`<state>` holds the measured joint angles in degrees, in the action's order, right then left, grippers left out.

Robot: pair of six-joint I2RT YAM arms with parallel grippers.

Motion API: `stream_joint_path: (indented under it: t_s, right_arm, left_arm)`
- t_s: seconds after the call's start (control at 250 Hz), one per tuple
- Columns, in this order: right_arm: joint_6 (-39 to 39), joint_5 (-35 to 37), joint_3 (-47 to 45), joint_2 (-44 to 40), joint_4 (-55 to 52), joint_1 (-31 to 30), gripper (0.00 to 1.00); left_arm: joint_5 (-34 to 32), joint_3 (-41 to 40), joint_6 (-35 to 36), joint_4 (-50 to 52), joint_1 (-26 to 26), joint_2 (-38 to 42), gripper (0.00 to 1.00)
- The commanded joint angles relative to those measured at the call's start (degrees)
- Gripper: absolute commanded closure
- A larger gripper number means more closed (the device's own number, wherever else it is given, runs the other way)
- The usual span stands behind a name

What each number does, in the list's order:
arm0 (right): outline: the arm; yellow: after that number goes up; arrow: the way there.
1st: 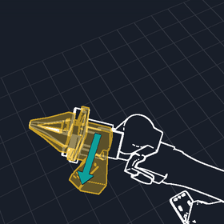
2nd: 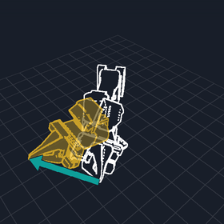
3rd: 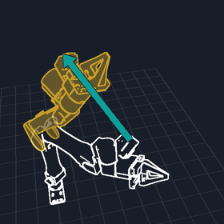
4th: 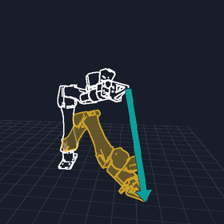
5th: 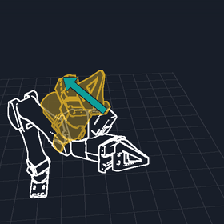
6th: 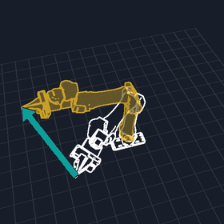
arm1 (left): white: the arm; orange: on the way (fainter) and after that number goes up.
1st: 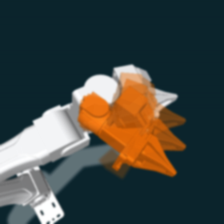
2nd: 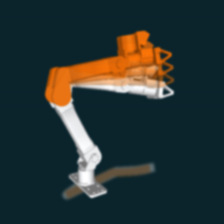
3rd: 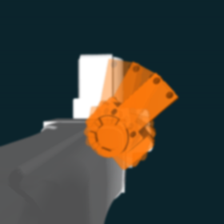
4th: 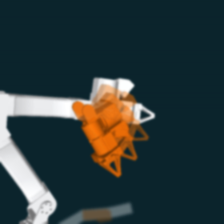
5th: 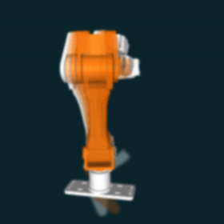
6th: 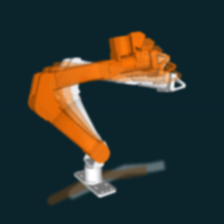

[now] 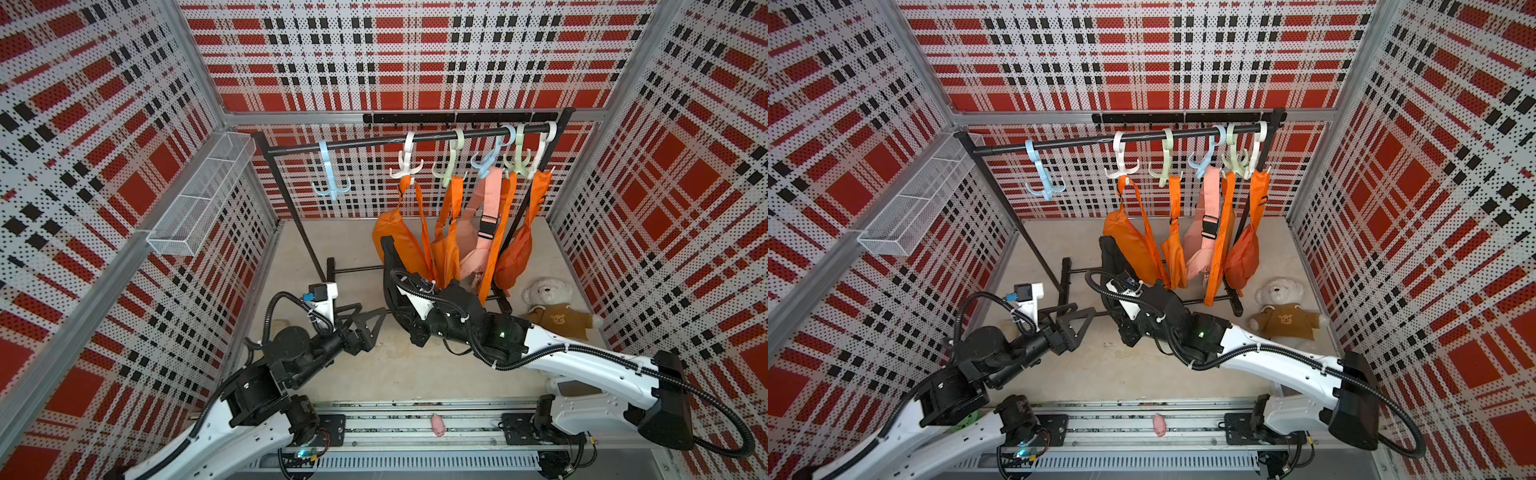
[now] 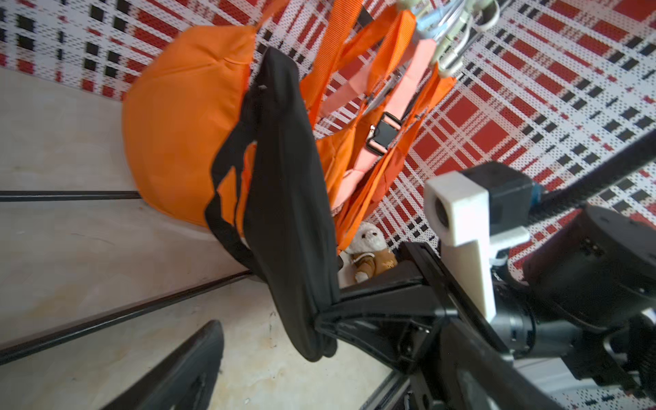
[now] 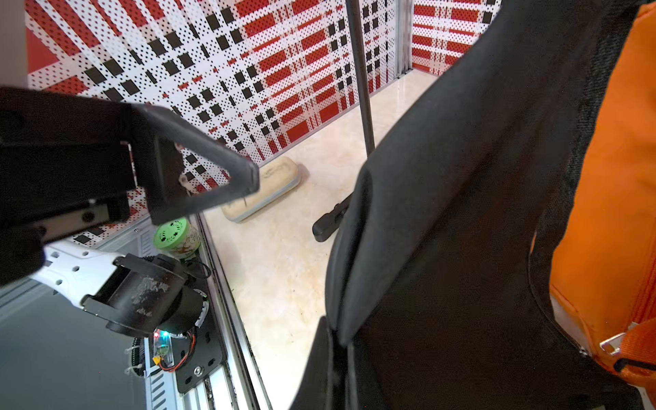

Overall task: Hang the bag on a hook
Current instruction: Pick up the bag from the center of the board.

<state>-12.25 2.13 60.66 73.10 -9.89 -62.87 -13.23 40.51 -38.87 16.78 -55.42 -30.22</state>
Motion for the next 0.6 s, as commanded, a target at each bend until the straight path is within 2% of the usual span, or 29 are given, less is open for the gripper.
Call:
stream_joint_path:
  t_s: [0.0, 0.2, 0.348, 0.38, 0.444, 0.536, 0.592]
  right_arm:
    - [1.4, -0.1, 1.5, -1.0, 3.7, 0.0, 1.00]
    - [2.0, 0.0, 1.7, -1.6, 3.6, -1.2, 1.00]
    - [3.3, 1.7, 2.4, -1.8, 3.0, -2.9, 1.00]
    - [3.4, 1.6, 2.4, -1.9, 3.2, -3.0, 1.00]
    - [3.5, 0.7, 2.6, -2.0, 3.7, -3.1, 1.00]
    - [4.2, 0.0, 3.5, -1.8, 3.6, -3.1, 1.00]
    - [4.7, -0.6, 3.8, -1.8, 4.2, -3.1, 1.00]
  left_arm:
    - [-9.2, 0.9, 0.7, -8.4, -3.4, -4.2, 0.03]
    - [-9.3, 3.0, 0.9, -11.3, -3.1, -11.5, 0.05]
    - [-7.9, 5.0, 0.9, -9.9, -0.5, -14.1, 0.14]
    - [-7.3, 5.2, 0.9, -9.4, 0.3, -14.2, 0.20]
    - [-5.7, 5.6, 0.9, -8.3, 1.8, -13.8, 0.39]
    - [-6.3, 6.8, 1.8, -4.4, 3.1, -11.6, 0.73]
    - [-7.6, 8.0, 2.9, -0.7, 3.5, -9.6, 0.83]
